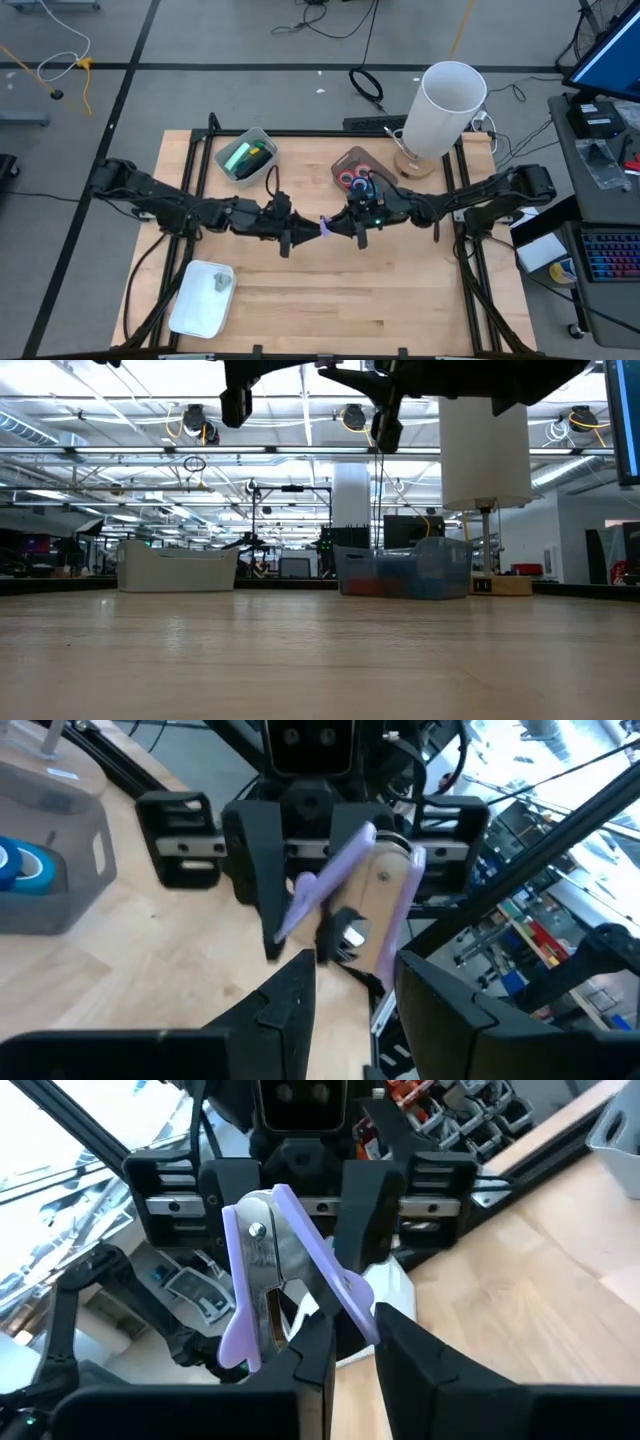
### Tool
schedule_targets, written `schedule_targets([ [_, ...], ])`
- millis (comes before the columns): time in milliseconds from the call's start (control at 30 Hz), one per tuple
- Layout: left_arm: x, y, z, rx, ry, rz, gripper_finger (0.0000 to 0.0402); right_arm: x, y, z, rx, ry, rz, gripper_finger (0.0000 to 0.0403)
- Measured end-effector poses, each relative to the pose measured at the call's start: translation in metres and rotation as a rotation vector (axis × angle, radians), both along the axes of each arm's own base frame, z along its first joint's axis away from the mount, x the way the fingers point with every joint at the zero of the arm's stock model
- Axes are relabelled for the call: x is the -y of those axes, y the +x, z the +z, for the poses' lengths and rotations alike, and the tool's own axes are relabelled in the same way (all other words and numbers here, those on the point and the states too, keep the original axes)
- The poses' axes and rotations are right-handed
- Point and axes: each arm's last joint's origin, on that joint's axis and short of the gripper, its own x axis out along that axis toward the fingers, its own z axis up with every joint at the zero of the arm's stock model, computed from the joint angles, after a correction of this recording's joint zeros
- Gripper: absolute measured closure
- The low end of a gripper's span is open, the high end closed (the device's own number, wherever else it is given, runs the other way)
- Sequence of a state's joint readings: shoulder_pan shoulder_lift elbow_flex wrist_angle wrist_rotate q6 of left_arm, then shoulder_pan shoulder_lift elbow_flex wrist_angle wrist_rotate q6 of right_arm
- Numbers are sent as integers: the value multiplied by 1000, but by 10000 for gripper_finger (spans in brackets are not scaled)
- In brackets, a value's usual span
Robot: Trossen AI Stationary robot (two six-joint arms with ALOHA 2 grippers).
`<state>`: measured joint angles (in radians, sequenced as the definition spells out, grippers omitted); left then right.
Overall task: Pick and place Stapler, Stapler remover, tape
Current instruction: Put the purple staple remover into the white bin
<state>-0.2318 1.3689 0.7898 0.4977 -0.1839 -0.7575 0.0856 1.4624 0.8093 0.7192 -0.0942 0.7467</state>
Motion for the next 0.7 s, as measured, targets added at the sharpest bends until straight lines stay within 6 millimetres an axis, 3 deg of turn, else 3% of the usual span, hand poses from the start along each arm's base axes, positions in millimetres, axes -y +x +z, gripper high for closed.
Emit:
schedule_targets([
  [367, -5, 1, -1, -13, -3, -7, 268, 6, 14, -3, -12, 0, 3, 358],
  [700, -11, 1, -3, -30, 24, 12, 325, 9, 14, -4, -22, 18, -41, 358],
])
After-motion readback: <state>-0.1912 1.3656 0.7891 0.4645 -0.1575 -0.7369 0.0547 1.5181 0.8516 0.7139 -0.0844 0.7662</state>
